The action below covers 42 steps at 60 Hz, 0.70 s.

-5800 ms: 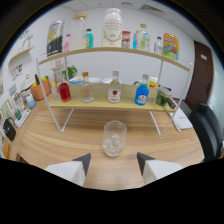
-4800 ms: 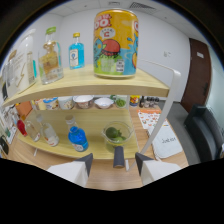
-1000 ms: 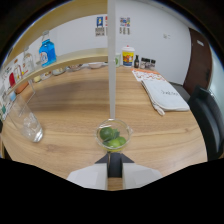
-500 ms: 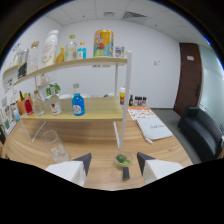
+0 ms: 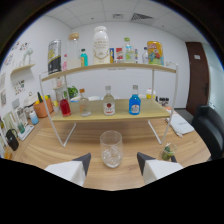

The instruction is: Make me a cup of Mojito.

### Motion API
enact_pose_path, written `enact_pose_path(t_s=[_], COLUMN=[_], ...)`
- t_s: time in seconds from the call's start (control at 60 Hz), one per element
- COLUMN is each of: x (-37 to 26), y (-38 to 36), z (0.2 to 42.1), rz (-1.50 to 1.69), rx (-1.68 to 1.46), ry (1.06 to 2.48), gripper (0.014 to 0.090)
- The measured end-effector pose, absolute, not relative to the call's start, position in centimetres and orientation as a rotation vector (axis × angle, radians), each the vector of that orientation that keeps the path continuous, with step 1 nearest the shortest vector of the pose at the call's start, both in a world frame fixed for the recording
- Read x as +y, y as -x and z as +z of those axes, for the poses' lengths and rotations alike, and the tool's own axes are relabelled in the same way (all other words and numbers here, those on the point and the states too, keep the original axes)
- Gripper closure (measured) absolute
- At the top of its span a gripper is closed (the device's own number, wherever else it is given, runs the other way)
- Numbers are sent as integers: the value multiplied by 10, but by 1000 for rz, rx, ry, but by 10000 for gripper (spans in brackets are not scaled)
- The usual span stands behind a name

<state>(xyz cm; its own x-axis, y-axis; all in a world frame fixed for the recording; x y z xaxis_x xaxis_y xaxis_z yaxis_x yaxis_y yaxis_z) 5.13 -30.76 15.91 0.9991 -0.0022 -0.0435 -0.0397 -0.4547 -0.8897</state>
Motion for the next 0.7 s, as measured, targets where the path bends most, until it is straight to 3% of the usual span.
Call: enact_pose_path(t_s=[0.283, 0.45, 0.567, 0.7], x=[-199, -145, -121, -107], y=[-39, -39, -38, -38], z=[221, 214, 199, 189], rz=[48, 18, 9, 1], rx=[45, 30, 23, 27], ry=[1952, 1982, 2015, 2031], gripper=[183, 238, 351, 585])
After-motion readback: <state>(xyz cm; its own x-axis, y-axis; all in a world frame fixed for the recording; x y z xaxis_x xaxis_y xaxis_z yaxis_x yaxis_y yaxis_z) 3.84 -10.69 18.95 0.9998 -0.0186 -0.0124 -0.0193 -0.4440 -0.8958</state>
